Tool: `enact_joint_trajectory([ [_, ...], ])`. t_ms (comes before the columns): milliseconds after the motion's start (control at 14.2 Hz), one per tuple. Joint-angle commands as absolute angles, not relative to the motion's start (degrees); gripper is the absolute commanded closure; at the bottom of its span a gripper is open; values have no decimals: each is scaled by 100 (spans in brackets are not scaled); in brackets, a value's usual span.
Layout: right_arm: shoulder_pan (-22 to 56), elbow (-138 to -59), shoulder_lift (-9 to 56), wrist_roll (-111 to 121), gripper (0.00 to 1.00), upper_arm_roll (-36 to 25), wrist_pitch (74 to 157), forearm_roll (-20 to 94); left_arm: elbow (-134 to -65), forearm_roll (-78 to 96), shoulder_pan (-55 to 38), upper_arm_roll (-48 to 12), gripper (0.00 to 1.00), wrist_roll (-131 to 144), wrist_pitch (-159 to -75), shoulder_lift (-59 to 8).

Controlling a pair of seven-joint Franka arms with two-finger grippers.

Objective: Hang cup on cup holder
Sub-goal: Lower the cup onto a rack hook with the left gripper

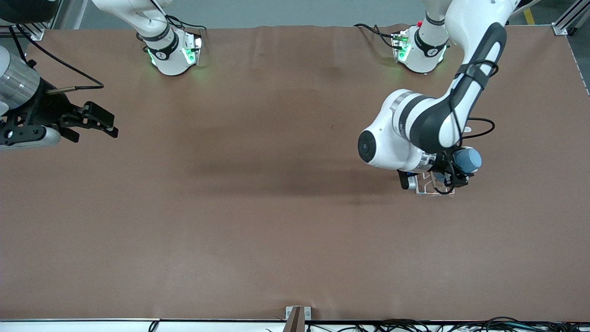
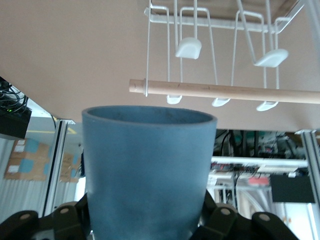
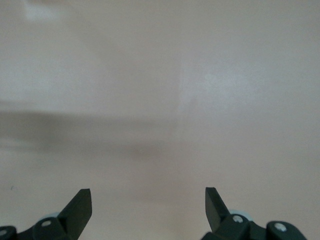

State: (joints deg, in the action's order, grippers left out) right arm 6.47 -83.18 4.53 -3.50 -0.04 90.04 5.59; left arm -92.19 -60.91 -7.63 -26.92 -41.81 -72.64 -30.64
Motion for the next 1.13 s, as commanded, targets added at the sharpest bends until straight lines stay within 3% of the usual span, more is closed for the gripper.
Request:
enact_joint_trajectory([
  [0,388,-8174,404,-361,0,97,8947,326,-9526,-6494,-843,-2725,71,-4053,-7006,-3067],
  [564,203,-8735,203,-422,0,114,9026,-176,-9562,-6987,-1318,-2725,71,-2839,-6240,-3972],
  [846,-17,-9939,-421,-361,0,97,9922,-106,-9562,-7119,-1275,-2725,71,-2830,-6249,-4008],
  [1058,-254,-9643,-291,-142,0,97,9905,-88,-9554,-7277,-1248,-2725,71,-2804,-6258,-4113],
])
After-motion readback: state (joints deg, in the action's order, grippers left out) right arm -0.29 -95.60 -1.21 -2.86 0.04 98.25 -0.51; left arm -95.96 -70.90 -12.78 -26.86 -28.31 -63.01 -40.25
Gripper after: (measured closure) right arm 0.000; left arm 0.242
